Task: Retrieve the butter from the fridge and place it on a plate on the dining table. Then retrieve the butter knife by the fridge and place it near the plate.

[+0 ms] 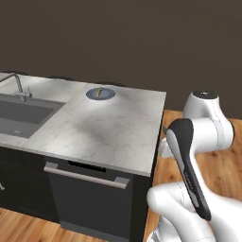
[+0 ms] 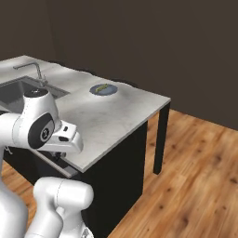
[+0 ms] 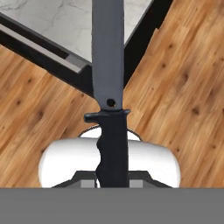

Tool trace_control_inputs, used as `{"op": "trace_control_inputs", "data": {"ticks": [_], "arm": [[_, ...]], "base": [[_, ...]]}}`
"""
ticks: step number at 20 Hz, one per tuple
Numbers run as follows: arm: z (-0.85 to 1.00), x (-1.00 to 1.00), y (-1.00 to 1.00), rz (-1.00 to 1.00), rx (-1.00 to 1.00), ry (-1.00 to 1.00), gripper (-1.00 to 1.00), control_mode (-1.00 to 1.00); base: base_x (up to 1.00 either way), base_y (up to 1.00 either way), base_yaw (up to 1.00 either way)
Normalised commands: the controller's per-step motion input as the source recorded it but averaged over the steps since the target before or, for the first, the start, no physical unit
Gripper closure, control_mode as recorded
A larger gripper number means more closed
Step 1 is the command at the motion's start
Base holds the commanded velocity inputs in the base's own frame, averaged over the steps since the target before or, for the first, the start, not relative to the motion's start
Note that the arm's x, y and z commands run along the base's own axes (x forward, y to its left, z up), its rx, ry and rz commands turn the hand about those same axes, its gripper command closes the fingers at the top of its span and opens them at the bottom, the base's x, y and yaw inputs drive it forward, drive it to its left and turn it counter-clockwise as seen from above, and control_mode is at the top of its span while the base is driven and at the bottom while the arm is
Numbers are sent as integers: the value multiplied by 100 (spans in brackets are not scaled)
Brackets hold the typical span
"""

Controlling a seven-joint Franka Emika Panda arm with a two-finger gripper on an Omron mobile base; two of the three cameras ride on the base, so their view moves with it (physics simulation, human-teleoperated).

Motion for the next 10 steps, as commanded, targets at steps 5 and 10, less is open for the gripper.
{"op": "trace_control_inputs", "data": {"ticks": [5, 10], "arm": [[0, 0, 0, 0, 0, 0, 100, 100], [0, 0, 0, 0, 0, 0, 100, 100]], "base": [[-14, -54, -2], [-30, -72, -26]]}}
